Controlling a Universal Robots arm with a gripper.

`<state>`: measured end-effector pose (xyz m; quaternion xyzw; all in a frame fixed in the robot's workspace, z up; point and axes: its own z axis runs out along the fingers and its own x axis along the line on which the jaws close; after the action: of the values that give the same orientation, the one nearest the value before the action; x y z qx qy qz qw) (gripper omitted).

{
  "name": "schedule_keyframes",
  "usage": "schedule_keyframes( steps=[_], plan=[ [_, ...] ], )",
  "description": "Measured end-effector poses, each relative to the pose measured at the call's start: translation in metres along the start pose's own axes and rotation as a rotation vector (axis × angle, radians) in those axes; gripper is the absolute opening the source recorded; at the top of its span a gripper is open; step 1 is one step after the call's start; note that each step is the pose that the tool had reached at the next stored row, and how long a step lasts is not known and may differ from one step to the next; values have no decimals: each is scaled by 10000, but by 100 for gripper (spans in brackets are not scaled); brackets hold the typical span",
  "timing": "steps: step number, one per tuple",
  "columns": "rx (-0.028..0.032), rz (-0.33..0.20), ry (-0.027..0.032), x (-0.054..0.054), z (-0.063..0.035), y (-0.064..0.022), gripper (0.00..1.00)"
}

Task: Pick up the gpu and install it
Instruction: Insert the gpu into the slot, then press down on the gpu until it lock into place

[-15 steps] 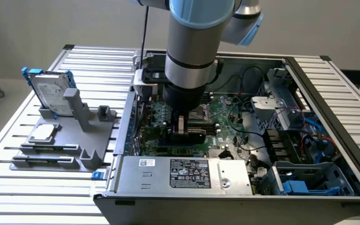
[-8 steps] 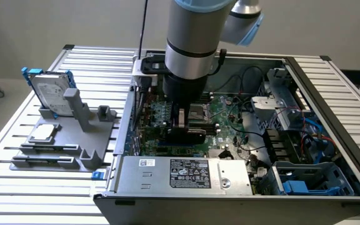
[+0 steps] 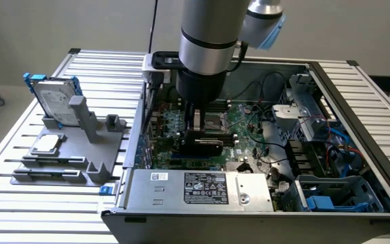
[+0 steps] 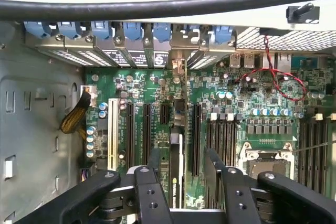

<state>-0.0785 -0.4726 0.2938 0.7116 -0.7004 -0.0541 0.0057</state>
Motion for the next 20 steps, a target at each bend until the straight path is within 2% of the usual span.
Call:
schedule_keyframes(
  steps=[1, 2, 5, 6, 8, 20],
  plan=[
    [-11, 2, -4, -2, -5, 1, 38],
    [-23, 3, -7, -3, -11, 1, 38],
    [-45, 4, -16, -5, -20, 1, 20],
    [-47, 4, -17, -5, -20, 2, 20],
    [-54, 5, -15, -5, -21, 2, 11],
    [-95, 7, -14, -5, -22, 2, 11]
  ],
)
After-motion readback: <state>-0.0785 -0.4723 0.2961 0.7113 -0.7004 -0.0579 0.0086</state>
